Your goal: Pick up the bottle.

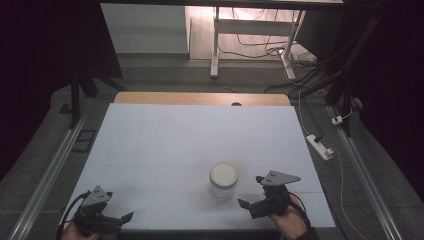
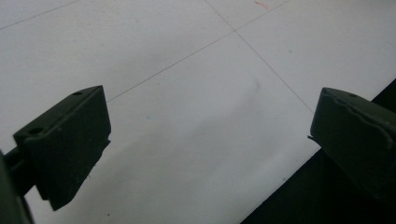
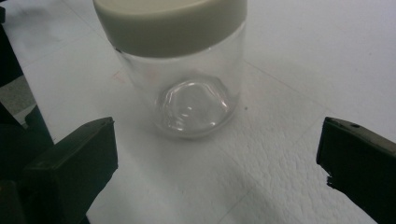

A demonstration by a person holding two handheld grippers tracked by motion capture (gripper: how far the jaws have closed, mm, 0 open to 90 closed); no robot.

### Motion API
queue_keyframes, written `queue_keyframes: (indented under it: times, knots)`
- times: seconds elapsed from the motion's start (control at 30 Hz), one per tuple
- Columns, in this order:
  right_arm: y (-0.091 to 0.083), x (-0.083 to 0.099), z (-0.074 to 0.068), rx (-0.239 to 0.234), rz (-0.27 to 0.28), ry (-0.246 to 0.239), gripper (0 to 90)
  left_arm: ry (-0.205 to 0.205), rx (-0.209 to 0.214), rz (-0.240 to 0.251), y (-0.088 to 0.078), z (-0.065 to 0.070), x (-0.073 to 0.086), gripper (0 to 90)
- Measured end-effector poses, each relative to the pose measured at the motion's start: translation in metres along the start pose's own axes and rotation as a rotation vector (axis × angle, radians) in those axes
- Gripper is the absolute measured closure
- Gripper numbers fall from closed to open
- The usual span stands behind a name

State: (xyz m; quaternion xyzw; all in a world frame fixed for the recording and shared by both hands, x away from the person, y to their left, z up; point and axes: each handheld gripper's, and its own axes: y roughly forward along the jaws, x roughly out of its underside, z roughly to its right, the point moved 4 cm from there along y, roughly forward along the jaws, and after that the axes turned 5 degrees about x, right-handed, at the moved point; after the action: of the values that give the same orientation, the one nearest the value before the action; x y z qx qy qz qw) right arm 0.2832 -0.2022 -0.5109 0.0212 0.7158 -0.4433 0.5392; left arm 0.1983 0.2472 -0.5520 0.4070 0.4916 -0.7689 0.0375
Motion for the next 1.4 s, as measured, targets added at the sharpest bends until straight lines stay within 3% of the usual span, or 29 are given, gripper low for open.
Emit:
queue_keyframes:
  times: [0.17, 0.97, 1.4]
  knots:
    - [0.011, -0.006, -0.006, 0.007, -0.012, -0.029, 0.0, -0.001, 0.002, 0.0, 0.0, 0.0, 0.0, 0.0]
    - [0.05, -0.022, -0.02, -0.043, -0.04, -0.068, 0.0, 0.003, 0.007, -0.008, 0.001, 0.0, 0.0, 0.0]
    - [0.068, -0.028, -0.019, -0.055, -0.028, -0.069, 0.0, 0.003, 0.01, -0.009, 0.001, 0.0, 0.0, 0.0]
